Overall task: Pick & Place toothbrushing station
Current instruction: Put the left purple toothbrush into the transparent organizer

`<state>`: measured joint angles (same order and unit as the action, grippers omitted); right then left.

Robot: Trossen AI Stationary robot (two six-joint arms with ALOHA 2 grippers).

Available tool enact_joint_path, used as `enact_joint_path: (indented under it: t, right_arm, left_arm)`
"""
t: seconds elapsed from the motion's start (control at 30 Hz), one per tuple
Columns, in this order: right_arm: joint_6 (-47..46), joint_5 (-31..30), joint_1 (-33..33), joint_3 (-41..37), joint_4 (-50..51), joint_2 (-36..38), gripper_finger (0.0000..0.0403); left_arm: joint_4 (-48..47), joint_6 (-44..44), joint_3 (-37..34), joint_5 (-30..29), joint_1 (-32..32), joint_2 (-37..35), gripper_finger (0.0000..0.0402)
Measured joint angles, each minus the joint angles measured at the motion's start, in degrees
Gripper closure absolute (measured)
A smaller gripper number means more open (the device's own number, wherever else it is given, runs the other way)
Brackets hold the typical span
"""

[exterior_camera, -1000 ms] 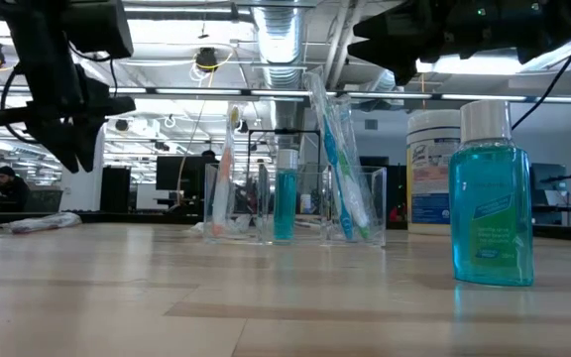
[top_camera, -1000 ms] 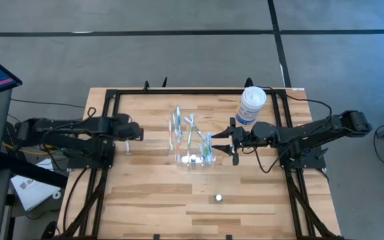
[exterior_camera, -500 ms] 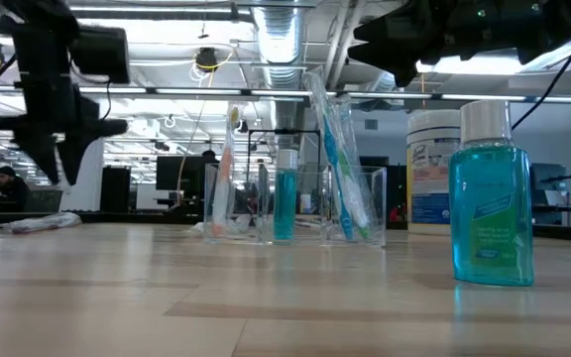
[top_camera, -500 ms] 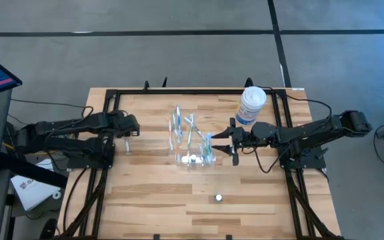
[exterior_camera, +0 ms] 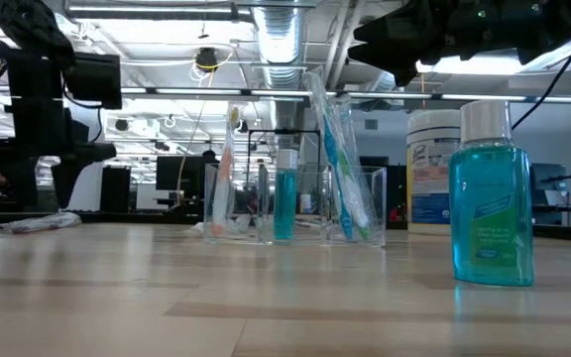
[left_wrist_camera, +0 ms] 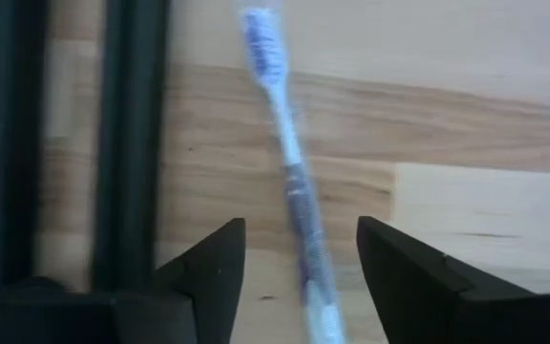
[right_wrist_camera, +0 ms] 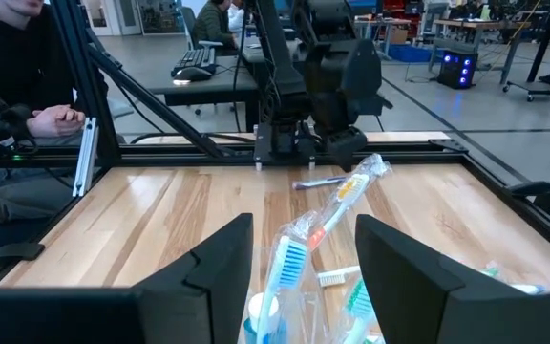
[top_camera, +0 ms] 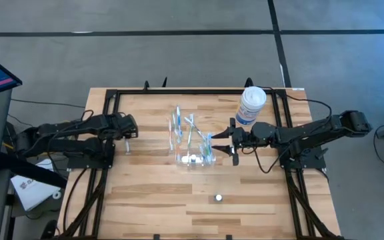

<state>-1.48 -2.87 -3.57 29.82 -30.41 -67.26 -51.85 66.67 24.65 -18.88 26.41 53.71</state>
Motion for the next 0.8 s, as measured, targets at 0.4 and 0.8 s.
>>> enact_joint_path:
  t: [0.4, 0.8]
  right_arm:
    - [0.00, 0.00, 0.00, 0.00, 0.00, 0.00, 0.0226]
    - [-0.01, -0.01, 0.00, 0.00, -0.02, 0.00, 0.0226]
  left_arm:
    - [6.51, 0.15, -4.25, 1.37, 1.88, 0.02, 0.0218]
    - [11.41, -0.69, -6.80, 1.23, 3.04, 0.00, 0.0247]
